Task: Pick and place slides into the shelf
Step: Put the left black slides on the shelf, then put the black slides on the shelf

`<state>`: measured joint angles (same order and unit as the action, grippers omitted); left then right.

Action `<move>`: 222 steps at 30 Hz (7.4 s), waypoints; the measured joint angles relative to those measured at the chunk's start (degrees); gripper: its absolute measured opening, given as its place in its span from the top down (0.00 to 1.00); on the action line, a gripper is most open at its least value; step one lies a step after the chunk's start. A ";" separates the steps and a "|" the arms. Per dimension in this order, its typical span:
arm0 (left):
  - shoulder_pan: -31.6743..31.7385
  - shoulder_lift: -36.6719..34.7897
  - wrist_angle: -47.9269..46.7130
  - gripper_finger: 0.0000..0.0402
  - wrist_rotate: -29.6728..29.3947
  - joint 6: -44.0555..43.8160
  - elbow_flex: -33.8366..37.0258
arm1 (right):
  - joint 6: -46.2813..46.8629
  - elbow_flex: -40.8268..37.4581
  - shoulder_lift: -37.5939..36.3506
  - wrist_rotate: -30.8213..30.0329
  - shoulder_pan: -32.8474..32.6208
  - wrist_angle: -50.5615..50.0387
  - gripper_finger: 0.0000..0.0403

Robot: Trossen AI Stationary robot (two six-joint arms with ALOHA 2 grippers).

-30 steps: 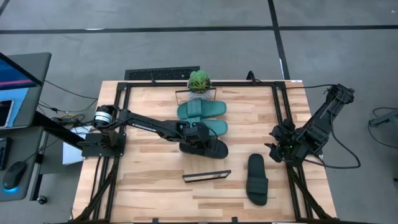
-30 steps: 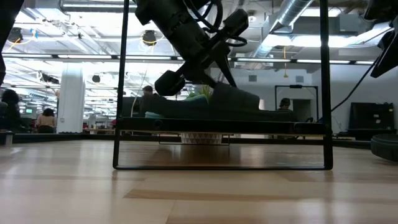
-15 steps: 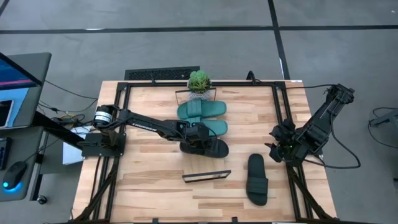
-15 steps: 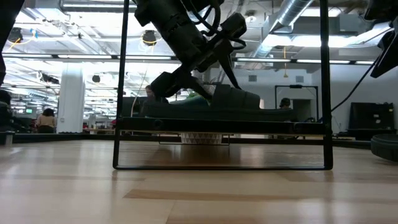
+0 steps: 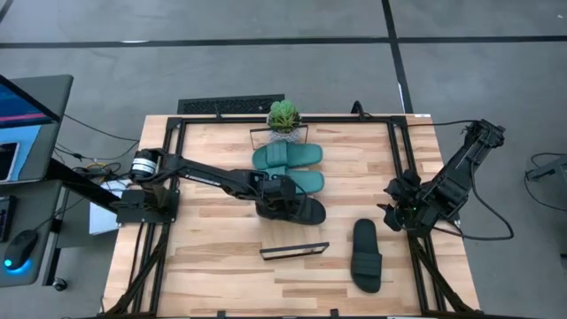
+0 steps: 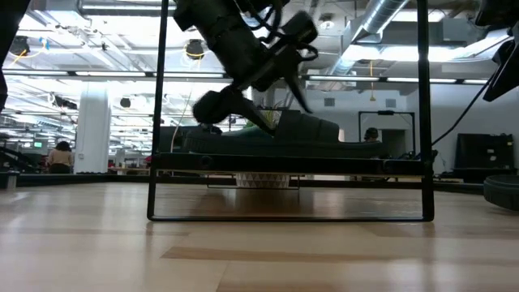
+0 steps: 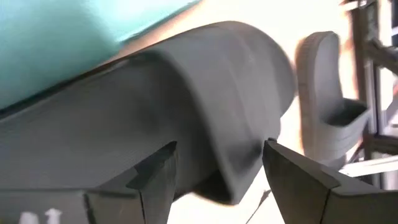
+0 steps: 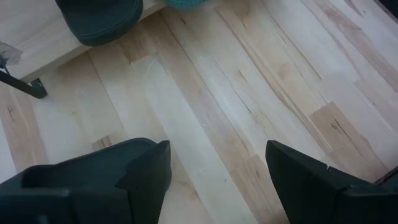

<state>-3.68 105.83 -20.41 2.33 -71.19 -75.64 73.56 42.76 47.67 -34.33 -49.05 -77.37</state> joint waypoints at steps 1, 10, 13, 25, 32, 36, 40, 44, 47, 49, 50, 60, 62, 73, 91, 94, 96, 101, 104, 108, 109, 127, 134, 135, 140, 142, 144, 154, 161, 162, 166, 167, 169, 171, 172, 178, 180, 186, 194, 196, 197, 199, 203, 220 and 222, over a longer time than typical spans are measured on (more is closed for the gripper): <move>-0.01 -0.36 -0.42 0.45 -0.03 0.17 0.01 | 0.00 0.00 -0.01 0.00 -0.01 -0.03 0.37; 0.00 -6.24 -11.29 0.45 -2.79 1.81 -0.04 | -0.02 -0.02 0.01 -0.07 -0.03 -0.17 0.37; -0.02 -9.41 -16.62 0.45 -4.43 3.69 0.01 | -0.07 -0.02 -0.01 -0.17 -0.05 -0.21 0.37; -3.74 -20.37 -27.06 0.48 -5.68 24.01 -0.12 | -2.01 -0.02 0.01 -0.20 -0.05 -0.56 0.37; -7.21 -20.38 -27.42 0.70 -9.01 45.35 -1.23 | -2.01 -0.02 -0.01 -0.20 -0.05 -1.63 0.37; -7.19 -20.38 -27.29 0.92 -12.84 54.43 -2.88 | -1.40 -0.02 0.01 -0.20 -0.05 -1.68 0.37; -6.21 -20.38 -26.69 0.99 -14.50 62.95 -4.65 | -0.17 -0.02 0.01 -0.31 0.03 -1.89 0.37; -5.41 -20.35 -28.85 1.00 -13.51 66.20 -6.55 | -0.01 -0.02 0.01 -0.39 0.03 -1.71 0.37; -5.43 -20.43 -31.43 1.00 -13.67 66.59 -8.74 | 0.46 -0.02 0.01 -0.42 0.07 -1.28 0.37; -5.44 -21.35 -31.74 1.00 -13.86 67.11 -10.44 | 1.03 -0.02 0.01 -0.40 0.54 -0.75 0.37; -5.44 -22.06 -31.73 1.00 -14.11 67.67 -11.47 | 1.03 -0.02 0.01 -0.39 0.93 -0.33 0.37; -5.50 -36.60 -24.08 1.00 -12.97 71.00 -13.83 | 1.21 -0.02 0.01 -0.50 7.11 5.31 0.37; -5.51 -39.31 -23.52 1.00 -11.98 71.48 -12.95 | 1.18 -0.02 -0.01 -1.60 8.91 7.08 0.37; -7.39 -59.75 -4.46 1.00 -11.75 64.74 17.36 | -0.01 -0.02 0.01 -1.75 18.39 16.54 0.37; -21.95 -77.90 32.67 1.00 -28.82 50.44 56.32 | -26.51 0.00 15.64 3.01 23.29 42.99 0.37; -25.27 -78.85 35.25 1.00 -33.89 50.26 58.93 | -26.59 0.00 18.59 3.44 23.16 44.85 0.37; -27.15 -79.39 35.07 1.00 -36.68 50.16 59.51 | -26.64 0.00 20.46 4.79 23.07 45.64 0.37; -30.19 -79.37 35.02 1.00 -41.00 50.18 59.70 | -28.64 0.00 24.88 10.32 23.04 47.86 0.37; -31.06 -79.37 34.96 1.00 -41.72 50.06 59.70 | -31.67 0.00 27.21 13.17 22.83 50.82 0.37; -31.58 -79.37 35.07 1.00 -41.84 49.85 59.70 | -35.32 0.00 29.37 15.44 23.59 55.11 0.37; -31.56 -79.37 35.09 1.00 -41.84 49.54 59.70 | -36.16 0.00 29.61 15.92 23.94 55.89 0.37; -31.56 -79.37 34.91 1.00 -41.82 47.96 59.70 | -32.65 0.00 30.31 15.58 26.70 50.60 0.69; -31.54 -79.37 34.70 1.00 -41.80 47.88 59.70 | -30.31 0.00 29.81 16.65 26.59 49.43 0.98; -31.54 -79.37 34.59 1.00 -41.81 47.86 59.70 | -30.45 0.00 29.81 16.97 26.48 49.73 0.98; -31.54 -79.37 34.26 1.00 -41.80 47.56 59.70 | -36.01 0.00 29.80 20.30 25.61 55.54 0.96; -31.54 -79.35 34.26 1.00 -41.80 47.53 59.70 | -36.96 0.34 29.80 20.93 25.56 55.93 0.97; -31.54 -79.37 34.26 1.00 -41.80 47.53 59.70 | -37.61 0.75 29.80 21.05 25.82 55.35 0.98; -31.54 -79.37 33.60 1.00 -41.80 47.53 59.70 | -51.75 0.90 29.82 37.51 31.29 56.94 1.00; -31.54 -79.37 33.56 1.00 -41.80 47.47 59.70 | -57.12 0.90 29.82 46.51 35.60 56.90 1.00; -31.54 -79.35 33.56 1.00 -41.80 47.45 59.70 | -57.55 0.90 29.82 47.82 36.01 56.88 1.00; -31.54 -79.35 33.56 1.00 -41.80 47.45 59.70 | -59.92 0.90 30.15 50.85 36.80 56.93 1.00; -31.54 -79.35 33.58 1.00 -41.80 47.45 59.70 | -60.37 0.90 30.41 51.36 36.82 56.99 1.00; -31.54 -79.36 33.57 1.00 -41.80 47.45 59.68 | -61.12 0.90 30.49 51.51 36.82 57.02 1.00; -31.54 -79.35 33.58 1.00 -41.80 47.44 59.68 | -61.57 0.94 30.93 50.28 36.82 57.90 1.00; -31.54 -79.35 33.57 1.00 -41.80 47.43 59.68 | -61.49 1.01 31.62 49.56 36.92 58.88 1.00; -31.52 -79.37 33.58 1.00 -41.86 47.42 59.68 | -61.26 1.00 35.06 49.01 37.71 61.32 1.00; -31.52 -79.35 33.60 1.00 -41.88 47.40 59.68 | -61.44 1.15 36.76 49.00 37.93 61.29 1.00; -31.52 -79.37 33.58 1.00 -41.97 47.09 59.68 | -62.01 1.88 39.10 44.70 37.92 61.01 1.00; -31.52 -79.37 33.33 1.00 -42.06 47.05 59.68 | -62.53 1.99 37.79 40.09 39.62 60.84 1.00; -31.52 -79.35 33.32 1.00 -42.06 47.05 59.68 | -62.99 1.99 37.76 40.06 40.07 60.67 1.00; -31.52 -79.35 33.32 1.00 -42.04 47.05 59.68 | -63.08 1.99 37.76 40.09 40.21 60.44 1.00; -31.52 -79.35 33.32 1.00 -42.05 47.02 59.68 | -63.16 1.99 37.73 40.24 40.48 59.87 1.00; -31.52 -79.35 33.08 1.00 -42.04 46.90 59.68 | -63.17 1.99 37.73 40.56 40.05 58.27 1.00; -31.54 -79.35 33.12 1.00 -39.63 46.77 59.68 | -68.85 16.95 37.71 37.50 39.08 29.24 1.00; -31.54 -79.37 33.12 1.00 -39.61 46.75 59.68 | -69.09 19.84 37.71 32.34 39.48 22.32 1.00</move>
<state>-35.22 26.46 12.71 -37.28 -24.45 -15.97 4.47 62.60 85.38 -1.99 -9.57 -55.06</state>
